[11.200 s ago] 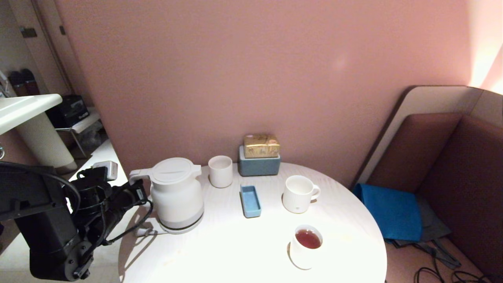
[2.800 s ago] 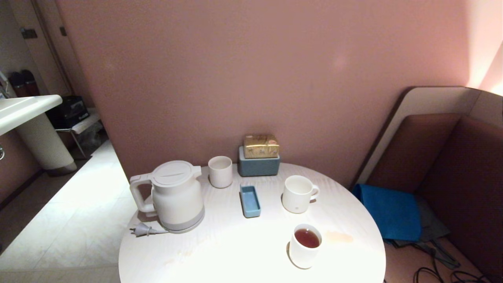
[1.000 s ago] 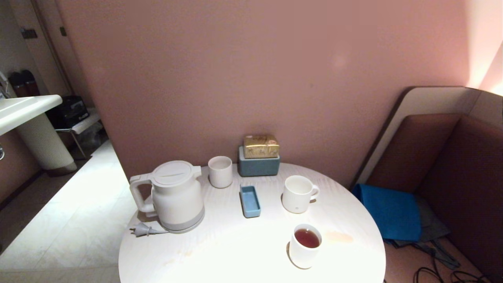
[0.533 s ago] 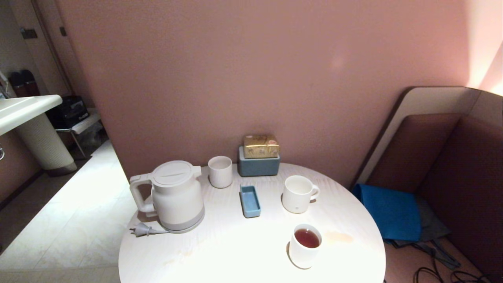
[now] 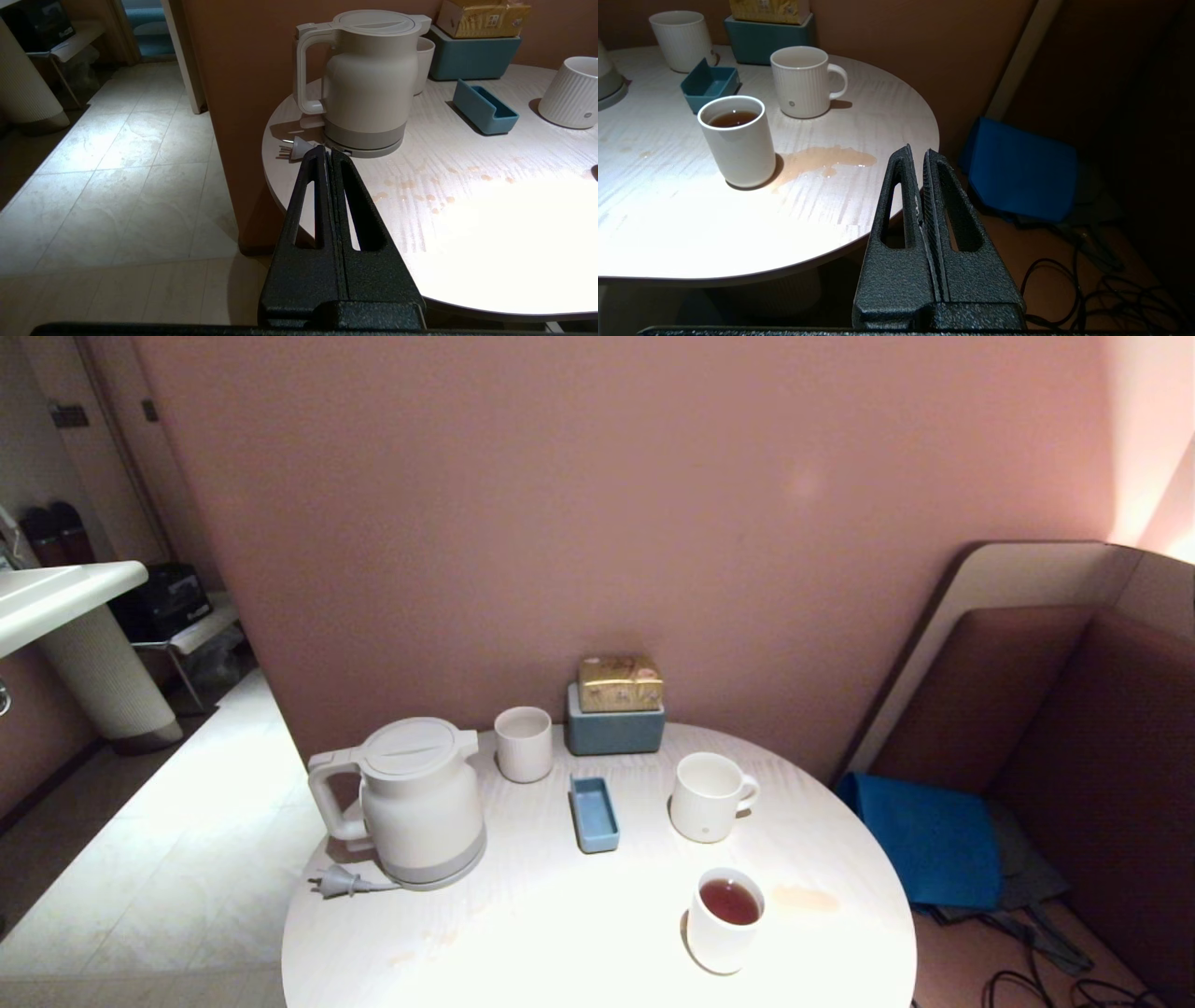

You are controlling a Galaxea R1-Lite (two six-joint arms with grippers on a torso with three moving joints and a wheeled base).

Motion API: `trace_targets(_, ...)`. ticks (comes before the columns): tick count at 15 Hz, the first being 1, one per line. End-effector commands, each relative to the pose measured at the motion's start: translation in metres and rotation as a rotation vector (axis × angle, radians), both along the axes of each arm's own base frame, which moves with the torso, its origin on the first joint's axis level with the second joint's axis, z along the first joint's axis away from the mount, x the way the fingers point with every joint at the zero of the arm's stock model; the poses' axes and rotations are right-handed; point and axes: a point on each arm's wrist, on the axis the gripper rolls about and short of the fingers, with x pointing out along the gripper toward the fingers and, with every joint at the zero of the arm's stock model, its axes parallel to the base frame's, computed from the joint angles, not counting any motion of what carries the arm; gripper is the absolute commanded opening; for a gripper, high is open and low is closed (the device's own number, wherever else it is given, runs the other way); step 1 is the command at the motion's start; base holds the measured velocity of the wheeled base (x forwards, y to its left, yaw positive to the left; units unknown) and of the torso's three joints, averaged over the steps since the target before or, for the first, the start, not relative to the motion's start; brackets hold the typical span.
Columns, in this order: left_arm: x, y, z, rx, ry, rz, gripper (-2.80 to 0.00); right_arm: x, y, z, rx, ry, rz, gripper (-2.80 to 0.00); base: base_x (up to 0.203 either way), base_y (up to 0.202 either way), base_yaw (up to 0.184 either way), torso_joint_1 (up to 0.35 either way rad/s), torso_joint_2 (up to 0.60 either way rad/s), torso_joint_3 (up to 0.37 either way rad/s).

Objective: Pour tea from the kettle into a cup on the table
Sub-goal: Pick up the cup

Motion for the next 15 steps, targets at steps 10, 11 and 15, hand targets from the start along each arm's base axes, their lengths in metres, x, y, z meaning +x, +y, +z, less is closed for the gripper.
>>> trace_targets(10, 0.0001, 0.0000, 0.0001, 0.000, 0.001, 0.001, -2.80, 0.0001, 0.0000, 0.0000, -0.001, 0.001, 0.001, -2.80, 0.000, 0.000, 0.000, 0.000, 0.00, 0.000)
trace_targets(11, 0.0001, 0.0000, 0.0001, 0.000, 0.000, 0.001, -2.80, 0.0001, 0.0000, 0.0000, 0.001, 0.001, 0.001, -2.80, 0.000, 0.000, 0.000, 0.000, 0.00, 0.000)
trace_targets(15, 0.0002, 0.0000, 0.0001, 0.000, 0.002, 0.001, -2.80, 0.0001, 0.0000, 0.0000, 0.001, 0.001, 0.001, -2.80, 0.000, 0.000, 0.000, 0.000, 0.00, 0.000)
